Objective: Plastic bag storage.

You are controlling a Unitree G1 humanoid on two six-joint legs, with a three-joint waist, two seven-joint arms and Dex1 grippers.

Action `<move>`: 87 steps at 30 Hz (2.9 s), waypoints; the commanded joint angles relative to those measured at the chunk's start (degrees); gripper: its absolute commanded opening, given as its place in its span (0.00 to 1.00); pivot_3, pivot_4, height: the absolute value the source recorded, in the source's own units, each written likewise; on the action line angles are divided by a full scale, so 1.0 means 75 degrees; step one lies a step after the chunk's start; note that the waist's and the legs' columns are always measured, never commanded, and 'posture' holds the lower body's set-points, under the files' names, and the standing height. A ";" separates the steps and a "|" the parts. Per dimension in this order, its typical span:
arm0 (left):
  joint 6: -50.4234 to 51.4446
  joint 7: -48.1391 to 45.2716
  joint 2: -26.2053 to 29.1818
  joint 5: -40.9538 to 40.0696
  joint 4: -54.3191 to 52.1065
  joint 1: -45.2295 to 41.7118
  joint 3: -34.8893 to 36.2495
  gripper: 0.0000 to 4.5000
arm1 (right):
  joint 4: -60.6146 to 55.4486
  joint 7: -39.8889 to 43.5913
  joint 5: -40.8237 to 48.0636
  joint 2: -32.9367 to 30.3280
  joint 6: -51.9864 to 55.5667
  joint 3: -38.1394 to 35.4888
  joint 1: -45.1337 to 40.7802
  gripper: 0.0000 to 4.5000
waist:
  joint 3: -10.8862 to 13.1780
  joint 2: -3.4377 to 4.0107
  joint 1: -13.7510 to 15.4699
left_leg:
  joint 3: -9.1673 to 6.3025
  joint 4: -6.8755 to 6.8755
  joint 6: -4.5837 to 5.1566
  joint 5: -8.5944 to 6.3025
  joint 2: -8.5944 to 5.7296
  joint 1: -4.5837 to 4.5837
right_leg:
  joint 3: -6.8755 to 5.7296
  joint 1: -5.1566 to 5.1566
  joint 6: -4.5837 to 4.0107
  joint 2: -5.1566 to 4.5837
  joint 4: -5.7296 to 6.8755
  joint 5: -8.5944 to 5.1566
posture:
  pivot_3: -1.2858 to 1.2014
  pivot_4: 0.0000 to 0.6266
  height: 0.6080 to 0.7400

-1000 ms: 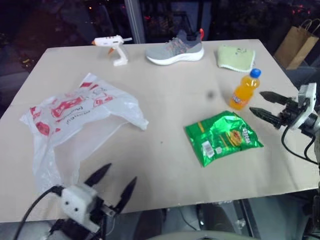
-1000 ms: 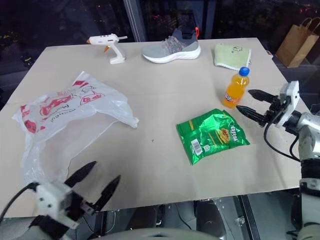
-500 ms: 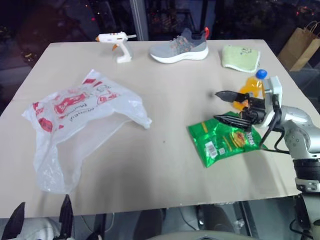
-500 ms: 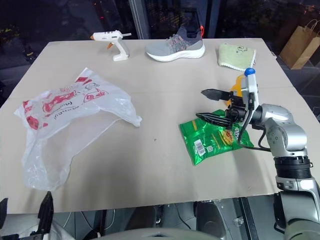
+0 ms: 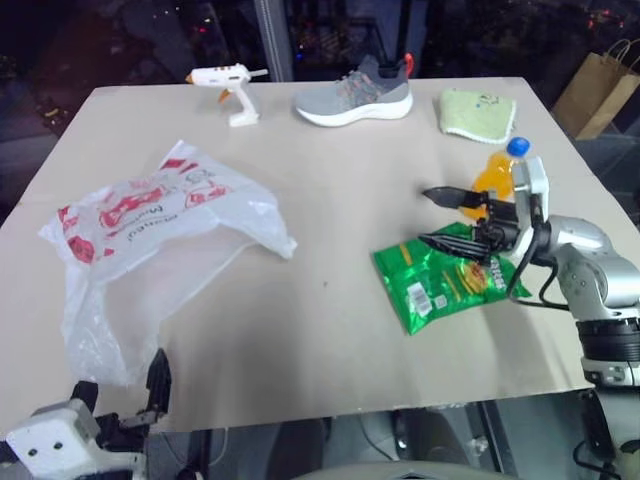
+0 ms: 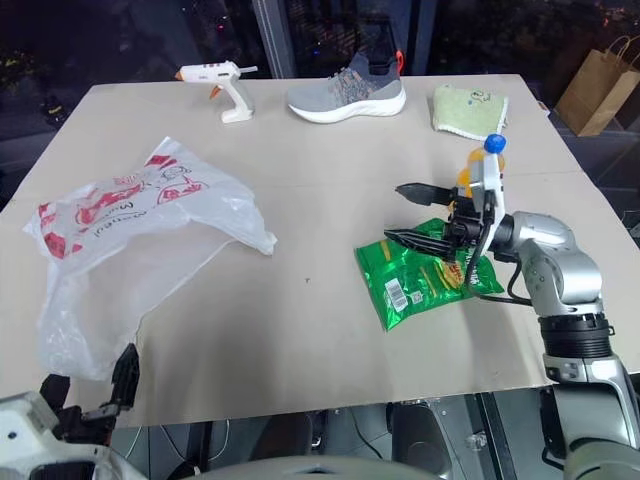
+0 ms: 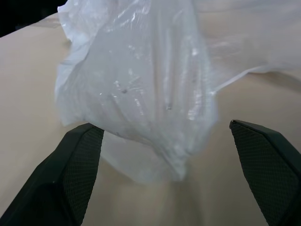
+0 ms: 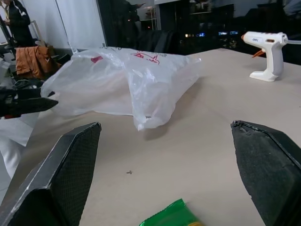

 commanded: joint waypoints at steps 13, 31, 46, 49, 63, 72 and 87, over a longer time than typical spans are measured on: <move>0.1461 -0.1195 0.2354 -0.2018 0.1201 -0.4030 0.0269 0.06 | -0.0570 -0.0623 -0.0108 -0.0137 -0.0241 -0.0345 0.0301 1.00 | -0.0011 0.0012 0.0032 | -0.0014 0.0007 -0.0001 0.0002 -0.0003 0.0011 | -0.0011 0.0004 -0.0001 -0.0004 0.0033 0.0005 | 0.52 0.24 1.00; 0.3146 -0.4240 0.2323 -0.1978 0.5267 -1.0579 -0.2526 0.01 | -0.0244 -0.1272 -0.0558 -0.0715 -0.0479 -0.1003 0.0658 1.00 | -0.0010 0.0019 0.0153 | -0.0049 0.0079 -0.0004 0.0004 -0.0026 -0.0001 | -0.0033 0.0010 0.0001 -0.0005 0.0103 0.0006 | 0.52 0.24 1.00; 0.4370 -0.5290 0.3480 -0.2380 0.2984 -0.8180 -0.2080 0.01 | -0.0699 -0.2452 0.0867 -0.1499 0.2428 -0.2410 0.1624 1.00 | -0.0003 0.0033 0.0028 | -0.0062 0.0054 -0.0003 0.0004 -0.0017 -0.0003 | -0.0029 -0.0008 -0.0002 -0.0005 0.0118 0.0003 | 0.52 0.24 1.00; 0.4309 -0.4816 0.3510 -0.2329 0.2603 -0.7646 -0.1514 0.01 | -0.0629 -0.2543 0.1464 -0.1707 0.3493 -0.2602 0.1703 1.00 | -0.0003 0.0033 0.0038 | -0.0063 0.0075 -0.0002 0.0004 -0.0018 -0.0003 | -0.0028 -0.0003 -0.0001 -0.0004 0.0122 0.0003 | 0.52 0.24 1.00; 0.4128 -0.2841 0.3077 -0.1788 0.0932 -0.5645 -0.0872 0.01 | -0.0664 -0.2349 0.1289 -0.2176 0.4727 -0.1448 0.1912 1.00 | -0.0003 0.0033 0.0044 | -0.0056 0.0094 -0.0002 0.0004 -0.0018 -0.0008 | -0.0026 0.0007 0.0003 -0.0004 0.0112 0.0002 | 0.52 0.24 1.00; 0.3086 -0.2465 0.2814 -0.1059 0.0756 -0.5210 -0.0644 0.29 | -0.0472 -0.2204 0.0879 -0.2115 0.4369 -0.1344 0.1902 1.00 | -0.0003 0.0032 0.0071 | -0.0054 0.0095 -0.0002 0.0004 -0.0018 -0.0008 | -0.0026 0.0008 0.0002 -0.0003 0.0109 0.0002 | 0.52 0.24 1.00; 0.2265 -0.2081 0.2299 -0.0703 -0.0017 -0.3712 -0.0396 1.00 | -0.0487 -0.2117 0.0724 -0.2158 0.4240 -0.1302 0.1840 1.00 | -0.0002 0.0030 0.0061 | -0.0051 0.0094 -0.0002 0.0003 -0.0017 -0.0009 | -0.0024 0.0007 0.0000 -0.0003 0.0101 -0.0001 | 0.52 0.24 1.00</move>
